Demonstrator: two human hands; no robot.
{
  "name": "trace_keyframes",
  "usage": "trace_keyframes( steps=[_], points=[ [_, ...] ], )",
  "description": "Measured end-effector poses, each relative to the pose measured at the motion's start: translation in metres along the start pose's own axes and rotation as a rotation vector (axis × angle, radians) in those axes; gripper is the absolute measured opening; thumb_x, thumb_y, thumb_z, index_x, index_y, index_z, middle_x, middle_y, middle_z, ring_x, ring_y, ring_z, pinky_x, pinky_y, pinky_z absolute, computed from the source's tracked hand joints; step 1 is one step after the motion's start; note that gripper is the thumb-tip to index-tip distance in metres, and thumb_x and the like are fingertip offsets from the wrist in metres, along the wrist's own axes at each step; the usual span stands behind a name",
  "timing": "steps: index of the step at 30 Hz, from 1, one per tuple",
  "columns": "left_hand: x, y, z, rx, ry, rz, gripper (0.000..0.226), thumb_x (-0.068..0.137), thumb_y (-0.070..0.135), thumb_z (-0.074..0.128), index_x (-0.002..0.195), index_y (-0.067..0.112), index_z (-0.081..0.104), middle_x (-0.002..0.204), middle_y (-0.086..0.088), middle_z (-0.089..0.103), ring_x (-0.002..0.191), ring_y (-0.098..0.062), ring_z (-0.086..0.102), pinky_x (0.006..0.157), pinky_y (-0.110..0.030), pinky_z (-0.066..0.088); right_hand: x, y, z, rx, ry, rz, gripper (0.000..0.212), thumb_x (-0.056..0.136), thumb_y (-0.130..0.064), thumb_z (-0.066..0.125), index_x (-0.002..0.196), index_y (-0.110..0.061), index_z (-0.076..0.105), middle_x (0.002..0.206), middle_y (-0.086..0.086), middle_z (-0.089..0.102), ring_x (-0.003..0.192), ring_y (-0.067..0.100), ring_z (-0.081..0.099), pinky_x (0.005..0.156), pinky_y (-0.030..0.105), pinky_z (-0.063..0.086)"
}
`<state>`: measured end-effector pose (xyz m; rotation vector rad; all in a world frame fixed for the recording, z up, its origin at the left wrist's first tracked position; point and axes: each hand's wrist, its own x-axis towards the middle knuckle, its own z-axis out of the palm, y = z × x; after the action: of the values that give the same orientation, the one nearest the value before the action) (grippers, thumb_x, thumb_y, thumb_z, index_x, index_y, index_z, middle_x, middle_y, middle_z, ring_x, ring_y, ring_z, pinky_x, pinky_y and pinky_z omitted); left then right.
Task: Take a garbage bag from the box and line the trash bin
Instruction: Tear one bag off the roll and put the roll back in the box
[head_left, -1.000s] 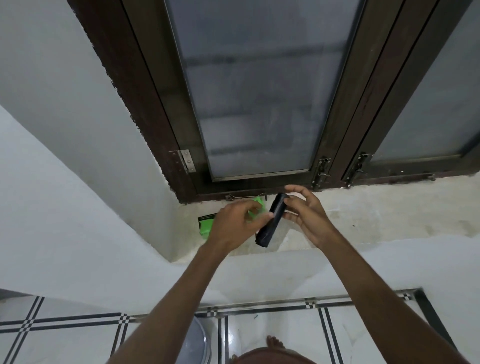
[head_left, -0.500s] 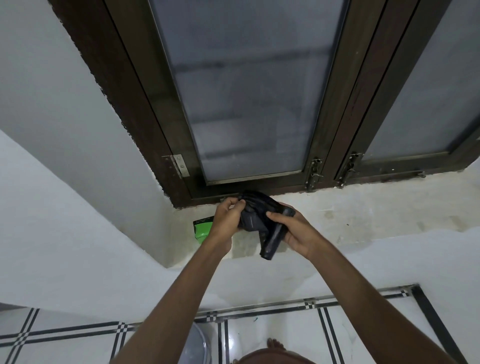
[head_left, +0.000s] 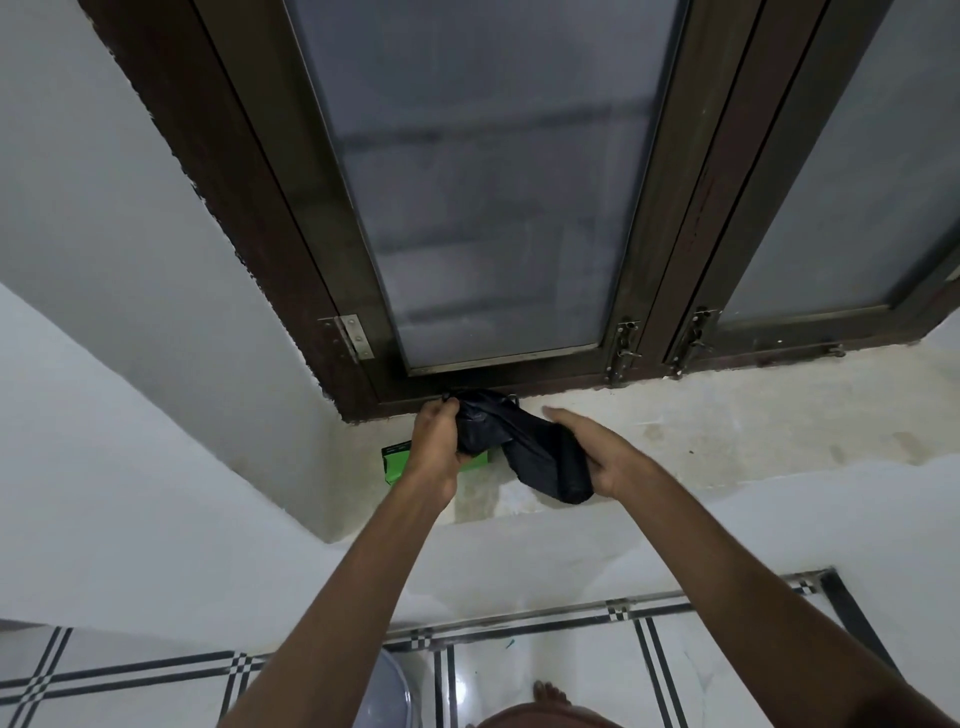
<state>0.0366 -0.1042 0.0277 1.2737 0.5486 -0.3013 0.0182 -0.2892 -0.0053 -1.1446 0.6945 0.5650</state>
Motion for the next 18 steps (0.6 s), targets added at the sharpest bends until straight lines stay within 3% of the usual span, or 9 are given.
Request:
trace_keyframes(
  steps=[3,5,8,11,13,15,17,18],
  points=[
    [0.002,0.006,-0.002,-0.018,0.039,0.031,0.024,0.102,0.019,0.044,0.123,0.01,0.052,0.119,-0.012,0.062,0.104,-0.026,0.061,0.074,-0.037,0.055,0.004,0.0,-0.007,-0.134,-0.013,-0.09,0.053,0.082,-0.015,0.079,0.13,-0.007,0.057,0.116,0.016,0.071,0.1,0.028,0.071,0.078,0.034,0.059],
    [0.006,0.008,-0.008,0.007,0.094,0.046,0.013,0.101,0.021,0.044,0.11,0.018,0.053,0.117,-0.009,0.061,0.102,-0.025,0.06,0.089,-0.042,0.053,0.004,-0.004,-0.013,-0.137,0.044,-0.149,0.063,0.078,-0.007,0.08,0.135,-0.011,0.051,0.123,0.016,0.067,0.103,0.028,0.069,0.079,0.036,0.058],
    [0.011,0.008,-0.016,0.049,0.153,0.071,0.008,0.1,0.023,0.046,0.104,0.023,0.052,0.121,-0.007,0.061,0.11,-0.026,0.058,0.104,-0.049,0.045,0.001,-0.013,-0.021,-0.147,0.056,-0.188,0.039,0.089,-0.008,0.067,0.126,-0.004,0.059,0.122,0.02,0.067,0.094,0.025,0.067,0.078,0.035,0.054],
    [0.007,0.009,-0.017,0.008,0.165,0.097,0.017,0.099,0.016,0.044,0.114,0.021,0.05,0.123,-0.009,0.06,0.108,-0.026,0.057,0.101,-0.046,0.046,-0.01,-0.021,-0.025,-0.205,0.074,-0.191,0.02,0.095,-0.016,0.055,0.109,-0.006,0.065,0.106,0.019,0.07,0.084,0.023,0.064,0.069,0.032,0.049],
    [0.006,0.007,-0.017,0.013,0.184,0.119,0.021,0.097,0.014,0.042,0.114,0.021,0.052,0.122,-0.009,0.061,0.11,-0.027,0.059,0.1,-0.045,0.047,-0.013,-0.025,-0.027,-0.227,0.087,-0.193,0.02,0.095,-0.021,0.052,0.107,-0.01,0.064,0.096,0.012,0.069,0.083,0.023,0.064,0.066,0.032,0.05],
    [0.005,0.007,-0.016,0.026,0.184,0.086,0.027,0.094,0.029,0.039,0.114,0.02,0.055,0.12,-0.008,0.063,0.108,-0.027,0.06,0.099,-0.045,0.049,-0.012,-0.027,-0.028,-0.241,0.107,-0.257,0.025,0.092,-0.021,0.061,0.115,-0.011,0.064,0.102,0.011,0.071,0.091,0.025,0.068,0.074,0.037,0.057],
    [0.001,0.006,-0.015,0.081,0.127,0.021,0.052,0.089,0.061,0.04,0.119,0.022,0.058,0.114,-0.005,0.064,0.105,-0.025,0.062,0.097,-0.043,0.049,-0.009,-0.027,-0.027,-0.239,0.127,-0.341,0.037,0.085,-0.019,0.075,0.119,-0.013,0.064,0.109,0.011,0.073,0.099,0.028,0.07,0.088,0.043,0.059],
    [-0.003,0.006,-0.012,0.152,0.076,0.02,0.067,0.086,0.074,0.037,0.124,0.023,0.056,0.112,0.0,0.062,0.106,-0.023,0.06,0.096,-0.041,0.048,-0.009,-0.027,-0.026,-0.215,0.118,-0.368,0.041,0.082,-0.018,0.078,0.12,-0.014,0.064,0.11,0.011,0.073,0.1,0.028,0.071,0.088,0.043,0.059]
  ],
)
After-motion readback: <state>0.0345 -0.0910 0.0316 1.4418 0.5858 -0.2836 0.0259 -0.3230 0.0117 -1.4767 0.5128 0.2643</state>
